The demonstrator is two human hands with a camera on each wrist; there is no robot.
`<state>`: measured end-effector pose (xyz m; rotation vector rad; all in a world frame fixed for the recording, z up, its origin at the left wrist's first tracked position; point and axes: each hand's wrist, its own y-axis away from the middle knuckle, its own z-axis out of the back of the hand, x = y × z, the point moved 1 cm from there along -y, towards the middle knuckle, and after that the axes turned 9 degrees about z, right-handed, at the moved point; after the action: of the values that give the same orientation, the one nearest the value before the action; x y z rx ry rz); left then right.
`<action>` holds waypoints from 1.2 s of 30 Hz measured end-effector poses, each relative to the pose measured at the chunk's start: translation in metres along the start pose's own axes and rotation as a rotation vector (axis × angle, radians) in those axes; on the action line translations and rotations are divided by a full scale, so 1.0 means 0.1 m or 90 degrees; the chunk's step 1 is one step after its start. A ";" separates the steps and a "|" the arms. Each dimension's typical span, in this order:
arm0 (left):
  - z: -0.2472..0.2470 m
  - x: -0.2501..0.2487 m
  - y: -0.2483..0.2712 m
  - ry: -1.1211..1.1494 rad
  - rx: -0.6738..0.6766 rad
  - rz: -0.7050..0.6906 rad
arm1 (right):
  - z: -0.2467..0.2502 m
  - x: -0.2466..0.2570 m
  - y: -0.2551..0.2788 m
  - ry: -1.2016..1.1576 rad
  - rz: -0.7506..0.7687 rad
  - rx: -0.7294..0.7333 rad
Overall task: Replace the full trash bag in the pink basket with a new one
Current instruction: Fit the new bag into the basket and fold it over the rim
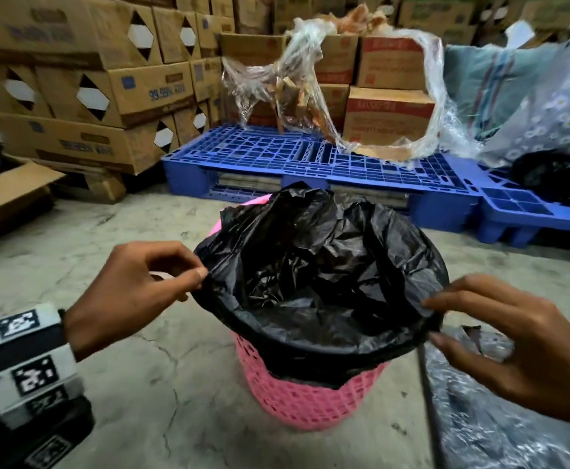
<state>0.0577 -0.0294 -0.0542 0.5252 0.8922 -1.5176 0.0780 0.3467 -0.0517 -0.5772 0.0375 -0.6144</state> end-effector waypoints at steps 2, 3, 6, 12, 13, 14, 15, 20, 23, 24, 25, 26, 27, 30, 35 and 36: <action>-0.04 -0.06 -0.16 -0.056 -0.007 0.003 | -0.02 0.08 -0.18 0.033 0.034 0.095; -0.07 -0.08 -0.24 -0.103 -0.002 0.007 | -0.05 0.12 -0.27 0.039 0.052 0.148; -0.15 -0.05 -0.50 -0.251 0.008 0.056 | -0.18 0.19 -0.44 0.004 0.092 0.270; -0.14 0.13 -0.74 -0.181 -0.006 0.162 | -0.12 0.16 -0.42 -0.041 0.080 0.344; -0.15 0.15 -0.71 -0.142 0.019 0.201 | -0.08 0.13 -0.40 -0.034 0.082 0.348; -0.18 0.18 -0.67 -0.113 0.057 0.238 | -0.04 0.09 -0.38 -0.029 0.076 0.355; -0.20 0.20 -0.60 -0.094 0.100 0.263 | 0.01 0.04 -0.36 -0.028 0.056 0.366; -0.14 0.12 -0.69 -0.016 0.066 0.248 | 0.18 -0.12 -0.18 -0.047 -0.015 0.399; -0.15 0.03 -0.82 -0.014 0.079 0.222 | 0.28 -0.07 -0.22 -0.051 -0.042 0.403; -0.19 0.03 -0.84 -0.045 0.098 0.204 | 0.30 -0.03 -0.25 -0.066 -0.052 0.410; -0.23 0.04 -0.85 -0.073 0.102 0.181 | 0.32 0.01 -0.27 -0.083 -0.052 0.418; -0.26 0.05 -0.87 -0.090 0.092 0.167 | 0.34 0.03 -0.29 -0.095 -0.043 0.424; -0.27 0.08 -0.88 -0.090 0.081 0.157 | 0.35 0.05 -0.31 -0.103 -0.032 0.429; -0.24 0.19 -0.94 -0.076 0.083 0.145 | 0.38 0.03 -0.28 -0.105 -0.025 0.430; -0.31 0.42 -0.89 0.091 0.119 0.279 | 0.39 -0.04 -0.20 -0.088 -0.030 0.410; -0.34 0.47 -0.88 0.175 0.143 0.304 | 0.39 -0.06 -0.18 -0.086 -0.031 0.401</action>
<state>-0.0410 -0.0351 -0.0909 1.0507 0.7372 -1.1256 0.0715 0.3572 -0.0098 -0.0079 -0.2903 -0.5945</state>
